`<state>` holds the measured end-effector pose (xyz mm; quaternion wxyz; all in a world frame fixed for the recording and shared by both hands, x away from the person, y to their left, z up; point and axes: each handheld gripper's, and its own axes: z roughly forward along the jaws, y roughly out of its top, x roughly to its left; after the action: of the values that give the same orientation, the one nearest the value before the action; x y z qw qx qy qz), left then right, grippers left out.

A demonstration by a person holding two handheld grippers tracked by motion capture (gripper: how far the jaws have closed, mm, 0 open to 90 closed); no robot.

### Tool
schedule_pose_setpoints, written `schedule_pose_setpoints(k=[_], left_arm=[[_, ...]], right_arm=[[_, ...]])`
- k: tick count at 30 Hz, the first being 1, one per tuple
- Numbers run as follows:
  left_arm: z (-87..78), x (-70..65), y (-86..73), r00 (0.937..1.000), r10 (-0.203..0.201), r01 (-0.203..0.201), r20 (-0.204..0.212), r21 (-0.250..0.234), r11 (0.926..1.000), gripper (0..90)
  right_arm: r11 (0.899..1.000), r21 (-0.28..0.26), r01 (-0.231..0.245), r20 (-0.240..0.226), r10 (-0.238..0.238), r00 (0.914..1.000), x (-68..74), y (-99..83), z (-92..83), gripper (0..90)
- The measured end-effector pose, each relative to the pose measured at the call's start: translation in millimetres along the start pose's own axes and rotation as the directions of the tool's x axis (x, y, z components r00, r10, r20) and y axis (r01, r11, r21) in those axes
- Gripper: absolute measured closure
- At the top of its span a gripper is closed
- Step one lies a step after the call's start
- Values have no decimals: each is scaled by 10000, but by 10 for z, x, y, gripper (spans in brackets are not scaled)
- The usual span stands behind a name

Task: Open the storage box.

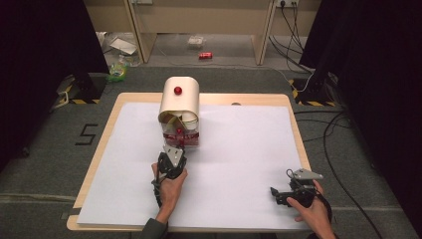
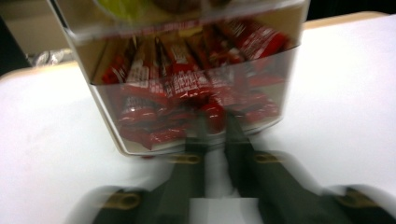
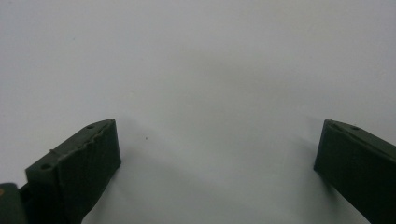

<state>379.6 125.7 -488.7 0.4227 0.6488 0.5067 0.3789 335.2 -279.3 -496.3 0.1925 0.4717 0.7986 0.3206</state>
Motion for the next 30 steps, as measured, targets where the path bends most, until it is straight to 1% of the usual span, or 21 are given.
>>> schedule_pose_setpoints(k=[1, 2, 4, 6, 8, 11, 12, 13, 16, 19, 20, 21, 27, 28, 30], left_arm=[[1, 4, -7, 9999, -13, 12, 126, 91, 10000, 893], [12, 16, -25, 9998, -111, 109, 133, 134, 9999, 887], [35, 40, -59, 9992, -387, 386, 67, 201, 9991, 838], [34, 57, -52, 9986, -528, 527, 59, 170, 9985, 773], [39, 63, -48, 9985, -545, 544, 27, 151, 9984, 736], [50, 45, -48, 9985, -546, 545, 35, 217, 9983, 705], [56, 38, -42, 9978, -663, 661, 87, 219, 9976, 698], [66, 29, -34, 9976, -694, 691, 88, 231, 9973, 689], [102, -5, -5, 9976, -689, 690, -65, 191, 9974, 658], [117, -8, 7, 9969, -771, 773, -132, 198, 9968, 649], [131, -12, 14, 9965, -793, 798, -271, 190, 9966, 648], [141, -15, 17, 9960, -845, 851, -307, 198, 9962, 647], [172, -62, 6, 9952, -820, 836, -541, 299, 9960, 657], [173, -70, 9, 9935, -935, 955, -652, 284, 9950, 662], [174, -73, 11, 9913, -1104, 1125, -712, 257, 9933, 673]], right_arm=[[10000, 8, -9, -2, 9, 10000, 1, 0, 0, 6], [10000, 9, -11, -4, 11, 10000, 0, 0, -1, 6], [10000, 8, -11, -8, 11, 10000, 1, 0, -1, 6], [10000, 10, -16, -5, 16, 10000, 1, 0, -1, 6], [10000, 9, -13, -7, 13, 10000, 0, 0, 0, 6], [10000, 3, 4, -3, -4, 10000, 0, 0, 0, 6], [10000, 2, 2, -1, -2, 10000, 0, 0, 0, 6], [10000, 1, 1, 1, -1, 10000, 0, 0, 0, 6], [10000, 8, -9, -3, 9, 10000, 0, 0, 0, 6], [10000, 0, 4, -1, -4, 10000, -1, 0, 0, 6], [10000, 1, -1, -3, 1, 10000, 0, 0, 0, 6], [10000, 1, 0, 0, 0, 10000, 0, 0, 0, 6], [10000, 8, -9, -7, 9, 10000, 1, 0, -1, 6], [10000, 0, 1, 1, -1, 10000, 0, 0, 0, 6], [10000, 0, 2, 1, -2, 10000, 0, 0, 0, 6]])
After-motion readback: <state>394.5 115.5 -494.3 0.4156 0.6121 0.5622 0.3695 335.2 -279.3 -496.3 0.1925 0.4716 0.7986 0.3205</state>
